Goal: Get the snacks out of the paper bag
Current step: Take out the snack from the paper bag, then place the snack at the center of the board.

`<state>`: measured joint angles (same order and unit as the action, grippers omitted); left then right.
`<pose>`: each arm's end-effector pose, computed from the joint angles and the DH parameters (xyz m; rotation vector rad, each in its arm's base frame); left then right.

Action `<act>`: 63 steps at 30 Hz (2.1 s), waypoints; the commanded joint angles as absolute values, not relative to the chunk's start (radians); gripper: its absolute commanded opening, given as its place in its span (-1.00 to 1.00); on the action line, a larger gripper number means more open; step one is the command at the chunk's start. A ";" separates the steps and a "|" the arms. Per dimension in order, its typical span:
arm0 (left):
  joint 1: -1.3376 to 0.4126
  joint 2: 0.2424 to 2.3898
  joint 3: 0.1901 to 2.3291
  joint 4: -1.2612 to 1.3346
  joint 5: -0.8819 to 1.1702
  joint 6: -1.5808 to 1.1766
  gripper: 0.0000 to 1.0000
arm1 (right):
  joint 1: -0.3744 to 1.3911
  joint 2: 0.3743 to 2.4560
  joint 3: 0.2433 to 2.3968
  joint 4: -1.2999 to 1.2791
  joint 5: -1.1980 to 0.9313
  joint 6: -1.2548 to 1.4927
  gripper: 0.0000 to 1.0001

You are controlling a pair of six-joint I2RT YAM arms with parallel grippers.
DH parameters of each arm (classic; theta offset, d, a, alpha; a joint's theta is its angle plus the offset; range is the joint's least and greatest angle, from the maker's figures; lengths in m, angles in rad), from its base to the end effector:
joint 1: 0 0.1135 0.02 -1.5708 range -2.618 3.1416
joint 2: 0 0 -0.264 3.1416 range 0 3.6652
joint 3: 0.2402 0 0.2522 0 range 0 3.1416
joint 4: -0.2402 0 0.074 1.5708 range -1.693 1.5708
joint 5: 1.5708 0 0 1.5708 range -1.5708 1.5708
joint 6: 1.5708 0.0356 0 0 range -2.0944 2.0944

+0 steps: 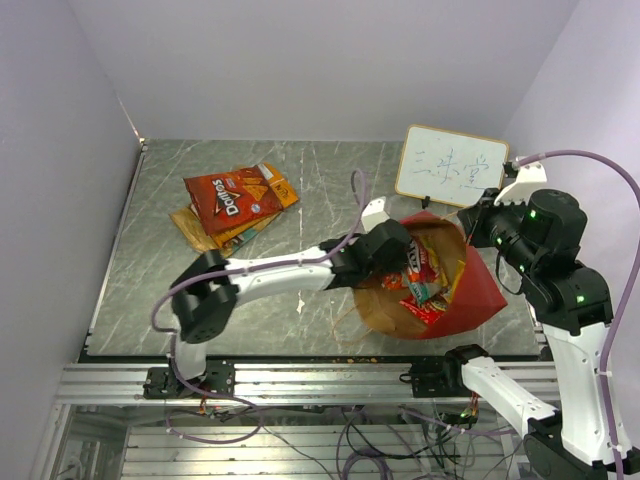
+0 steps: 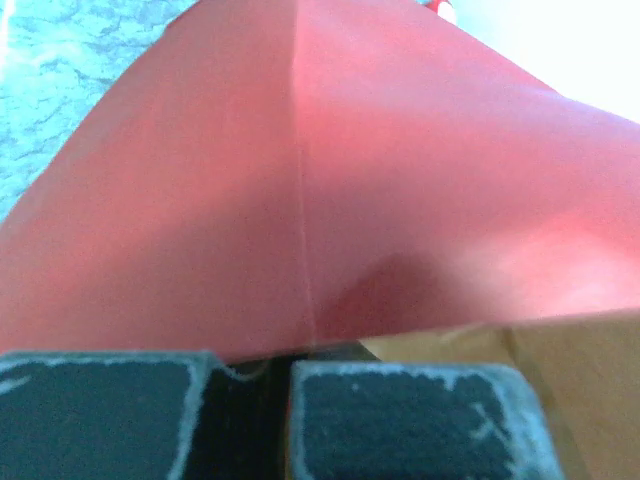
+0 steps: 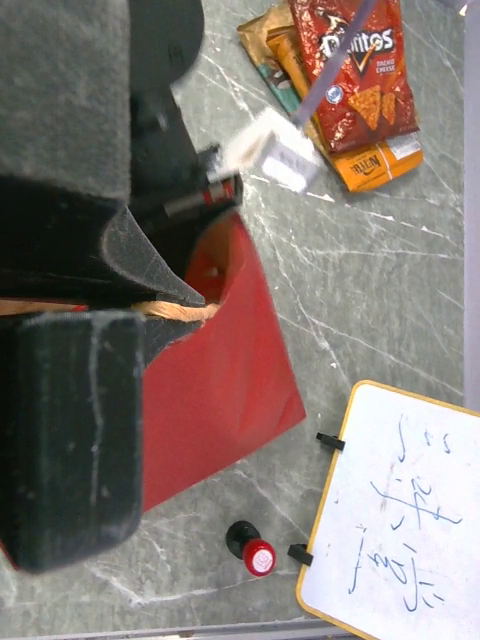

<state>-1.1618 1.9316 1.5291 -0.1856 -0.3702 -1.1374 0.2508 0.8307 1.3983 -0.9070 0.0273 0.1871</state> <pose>0.1913 -0.4089 0.2603 -0.1987 2.2608 -0.9299 0.1161 0.0287 0.4542 -0.0426 1.9188 0.2693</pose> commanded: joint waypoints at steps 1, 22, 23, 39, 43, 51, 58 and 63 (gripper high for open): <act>-1.158 1.734 1.411 -0.099 -0.303 -0.961 -0.86 | 0.254 0.820 1.400 -0.868 0.048 0.218 -1.00; -1.157 1.112 1.420 -0.581 -0.507 -0.761 -0.86 | 0.255 0.784 1.289 -0.822 0.128 0.303 -1.00; -1.157 1.104 1.444 -0.610 -0.531 -0.745 -0.86 | 0.254 0.784 1.279 -0.818 0.133 0.306 -1.00; -0.713 1.267 1.594 -0.819 -0.679 -0.452 -0.86 | 0.253 0.772 1.258 -0.802 0.116 0.344 -1.00; -0.537 1.387 1.630 -0.811 -0.591 -0.388 -0.86 | 0.253 0.783 1.279 -0.816 0.092 0.319 -1.00; -0.287 1.586 1.652 -0.762 -0.474 -0.329 -0.86 | 0.253 0.802 1.303 -0.847 0.029 0.272 -1.00; -0.227 1.743 1.755 -0.888 -0.562 -0.354 -0.86 | 0.254 0.803 1.310 -0.854 -0.026 0.256 -1.00; -0.209 1.806 1.820 -0.994 -0.593 -0.385 -0.86 | 0.254 0.788 1.298 -0.862 -0.018 0.206 -1.00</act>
<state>-0.2211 1.7954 1.7576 -0.9180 -0.5499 -0.3683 0.2512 0.8074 1.2842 -0.8436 -0.0132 0.2607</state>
